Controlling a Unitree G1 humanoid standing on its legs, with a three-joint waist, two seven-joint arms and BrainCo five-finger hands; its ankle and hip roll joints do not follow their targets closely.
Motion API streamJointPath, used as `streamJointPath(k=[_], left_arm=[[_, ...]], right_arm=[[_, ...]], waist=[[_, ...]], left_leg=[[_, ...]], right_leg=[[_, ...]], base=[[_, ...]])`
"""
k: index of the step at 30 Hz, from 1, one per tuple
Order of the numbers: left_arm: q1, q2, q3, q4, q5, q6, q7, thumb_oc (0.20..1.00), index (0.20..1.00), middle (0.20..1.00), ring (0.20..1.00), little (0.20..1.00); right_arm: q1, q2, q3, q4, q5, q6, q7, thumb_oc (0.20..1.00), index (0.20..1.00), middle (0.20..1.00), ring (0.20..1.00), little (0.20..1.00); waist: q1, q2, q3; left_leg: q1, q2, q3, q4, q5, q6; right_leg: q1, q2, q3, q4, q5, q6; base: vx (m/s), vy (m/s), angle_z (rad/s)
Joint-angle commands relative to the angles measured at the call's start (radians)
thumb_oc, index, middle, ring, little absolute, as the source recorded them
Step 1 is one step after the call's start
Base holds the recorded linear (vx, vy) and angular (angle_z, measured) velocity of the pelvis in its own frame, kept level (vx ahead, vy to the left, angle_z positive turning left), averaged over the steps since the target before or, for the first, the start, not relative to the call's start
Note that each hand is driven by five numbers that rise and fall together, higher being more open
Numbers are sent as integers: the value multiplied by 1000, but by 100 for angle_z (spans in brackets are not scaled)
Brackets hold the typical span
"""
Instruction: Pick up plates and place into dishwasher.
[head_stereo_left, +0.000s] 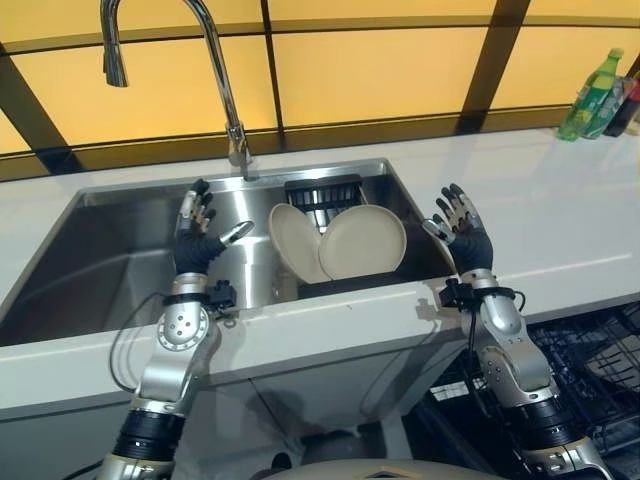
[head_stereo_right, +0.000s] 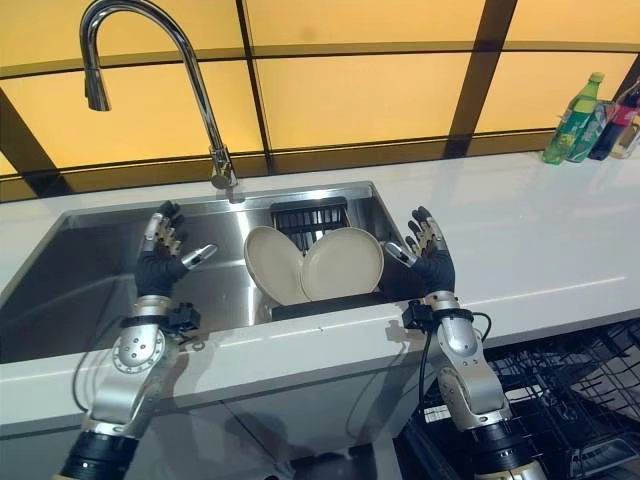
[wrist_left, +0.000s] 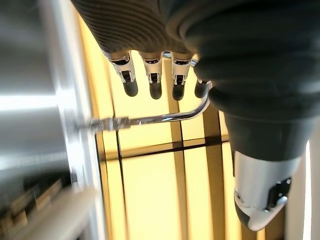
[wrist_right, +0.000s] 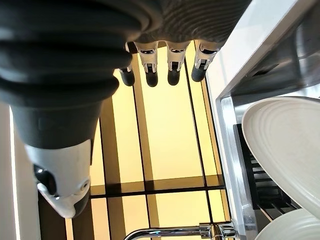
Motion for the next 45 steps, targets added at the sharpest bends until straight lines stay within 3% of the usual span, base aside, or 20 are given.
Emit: streamJointPath(k=[1,14,23,31,37,42,45], left_arm=[[-114,100,84,105,127,-78,31,1000,1000,1000,1000,1000],[-137,452,51,273,748,-137,184,1000,1000,1000,1000,1000],[-156,607,-84,320,966,-178,241,1000,1000,1000,1000,1000],[-191,656,-197,300,1113,-223,326,1000,1000,1000,1000,1000],[-214,645,-240,327,1116,-173,396,1000,1000,1000,1000,1000],[-219,611,-275,339,1183,-178,401,1000,1000,1000,1000,1000],[-237,598,-307,357,1190,-141,433,1000,1000,1000,1000,1000]], right_arm=[[-65,-17,-39,-42,34,-26,15,1000,1000,1000,1000,1000],[-51,-82,-45,-33,73,-17,41,1000,1000,1000,1000,1000],[-61,-130,-36,-6,105,-25,53,1000,1000,1000,1000,1000],[-59,-153,-17,5,123,-25,45,1000,1000,1000,1000,1000],[-47,-150,-6,8,126,-27,37,1000,1000,1000,1000,1000],[-31,-138,-2,3,117,-30,30,1000,1000,1000,1000,1000],[-41,-140,9,9,122,-28,21,1000,1000,1000,1000,1000]], waist=[[-13,-20,-29],[-36,7,-45],[-40,15,-44],[-47,18,-42],[-56,13,-37],[-65,9,-31],[-75,11,-23]], left_leg=[[62,40,41,54,-87,-18],[79,21,70,15,-92,-1],[70,17,71,11,-88,0],[68,13,71,6,-100,4],[65,9,75,3,-102,9],[62,7,81,2,-104,12],[60,4,85,2,-105,14]], right_leg=[[-130,-18,4,14,121,3],[-143,-34,20,8,132,28],[-148,-36,20,4,138,34],[-148,-36,25,2,130,40],[-154,-39,35,1,133,45],[-162,-42,44,1,137,49],[-170,-45,53,3,139,51]], base=[[58,99,-7],[39,60,-5],[33,31,-1],[67,24,0],[60,11,0],[43,7,-3],[30,33,-6]])
